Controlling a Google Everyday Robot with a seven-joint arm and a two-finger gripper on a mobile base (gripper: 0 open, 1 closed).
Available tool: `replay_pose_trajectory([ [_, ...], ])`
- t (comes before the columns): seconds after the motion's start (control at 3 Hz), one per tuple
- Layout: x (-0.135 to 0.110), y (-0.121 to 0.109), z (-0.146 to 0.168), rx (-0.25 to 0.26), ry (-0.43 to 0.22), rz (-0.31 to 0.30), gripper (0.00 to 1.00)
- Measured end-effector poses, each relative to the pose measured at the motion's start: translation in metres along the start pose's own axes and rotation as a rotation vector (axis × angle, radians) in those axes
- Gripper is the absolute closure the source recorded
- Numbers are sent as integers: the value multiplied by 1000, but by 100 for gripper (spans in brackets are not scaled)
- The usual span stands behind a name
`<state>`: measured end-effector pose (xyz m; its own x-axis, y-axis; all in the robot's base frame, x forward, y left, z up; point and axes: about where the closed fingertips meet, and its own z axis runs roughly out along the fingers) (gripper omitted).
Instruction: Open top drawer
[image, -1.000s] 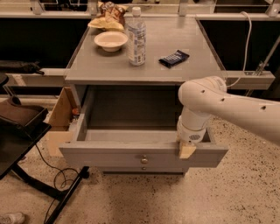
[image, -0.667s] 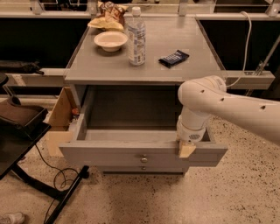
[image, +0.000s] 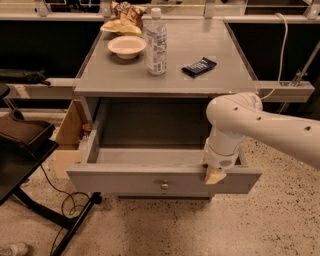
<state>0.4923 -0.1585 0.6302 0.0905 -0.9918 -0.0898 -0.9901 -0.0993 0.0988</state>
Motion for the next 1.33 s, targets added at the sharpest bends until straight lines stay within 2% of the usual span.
replay_pose_trajectory([
  [0.33, 0, 5, 1, -10, -4, -7, 100],
  [1.0, -4, 39, -4, -48, 4, -36, 100],
  [1.33, -4, 38, -4, -48, 4, -36, 100],
])
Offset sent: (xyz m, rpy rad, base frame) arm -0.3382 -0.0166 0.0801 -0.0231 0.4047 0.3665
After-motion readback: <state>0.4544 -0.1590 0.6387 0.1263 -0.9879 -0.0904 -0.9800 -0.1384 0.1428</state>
